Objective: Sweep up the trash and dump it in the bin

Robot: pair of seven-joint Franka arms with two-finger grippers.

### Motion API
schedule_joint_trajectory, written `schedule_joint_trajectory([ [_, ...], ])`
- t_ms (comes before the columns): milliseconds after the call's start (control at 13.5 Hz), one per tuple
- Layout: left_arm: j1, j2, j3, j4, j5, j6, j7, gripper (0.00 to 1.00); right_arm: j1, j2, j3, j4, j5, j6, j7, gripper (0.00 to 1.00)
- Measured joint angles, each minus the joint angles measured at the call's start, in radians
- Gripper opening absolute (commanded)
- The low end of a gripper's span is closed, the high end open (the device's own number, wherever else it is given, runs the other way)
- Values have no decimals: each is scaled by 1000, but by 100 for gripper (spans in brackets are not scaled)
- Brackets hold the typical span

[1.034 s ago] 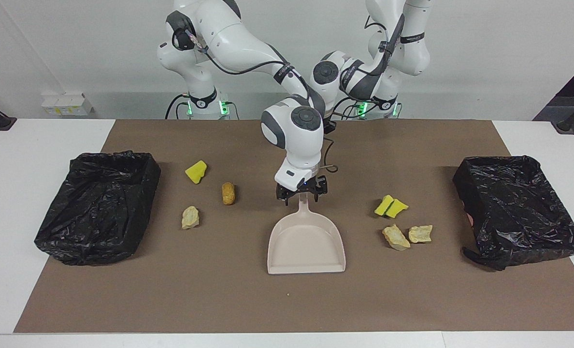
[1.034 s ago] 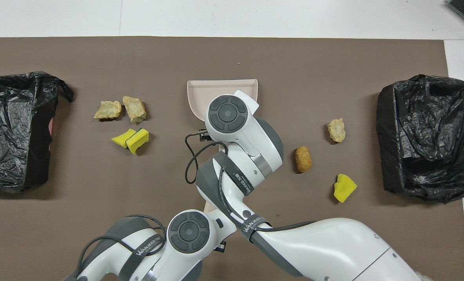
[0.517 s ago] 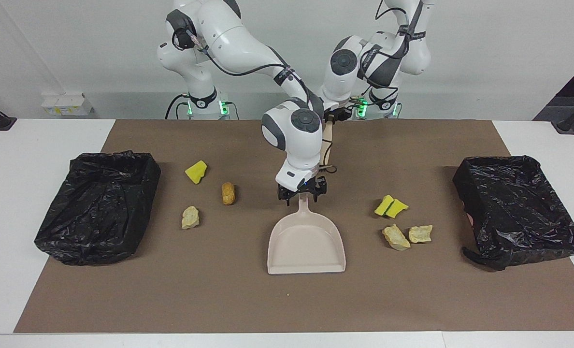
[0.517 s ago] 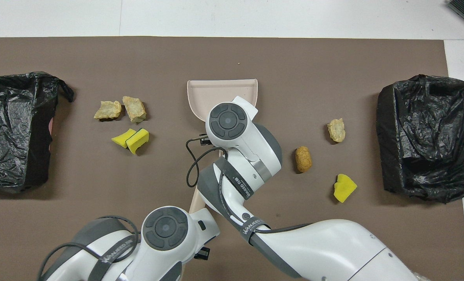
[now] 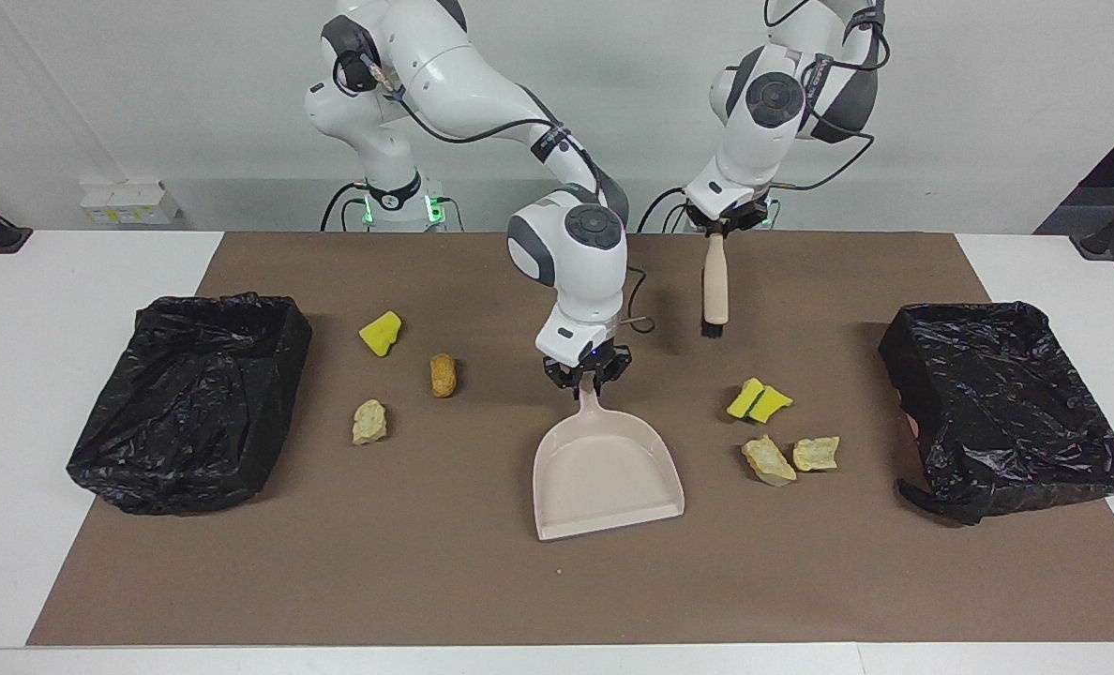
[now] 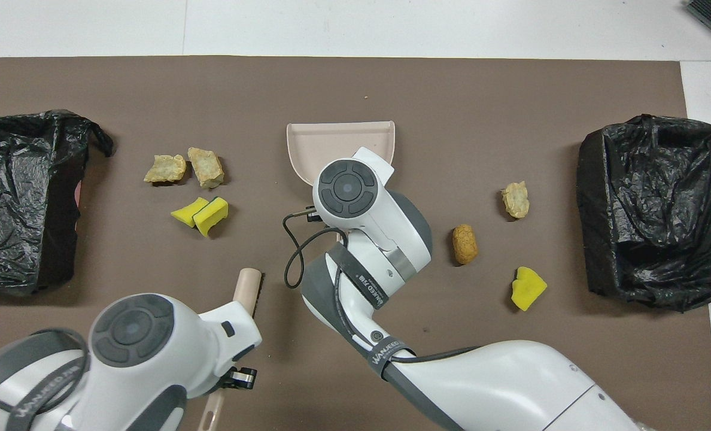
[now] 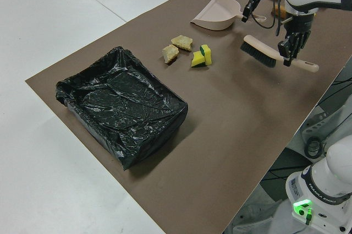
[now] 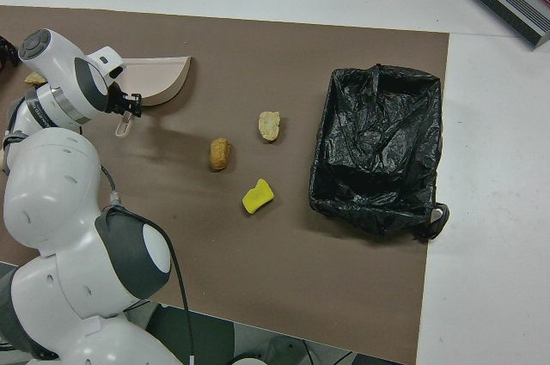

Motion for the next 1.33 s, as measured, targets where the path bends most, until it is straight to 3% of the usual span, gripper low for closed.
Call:
schedule_joint_trajectory([
  [221,183,48,3,75,66,34,100,0,-9,-34,-3,1,-3,2,-146,0],
  [517,350,247,7,271,71,117,154,0,-55,-92,-7,-7,-4,-5,-490,0],
  [738,368,395,6,315,71,223,151,0,-87,-94,-8,-23,-4,-25,-757,0],
  [886,392,451,6,335,71,263,152,0,-113,-94,-8,-39,-4,-31,-937,0],
  [1329,384,499,-15,308,52,286,84,0,-134,-94,-6,-68,-25,-61,-1316,0],
])
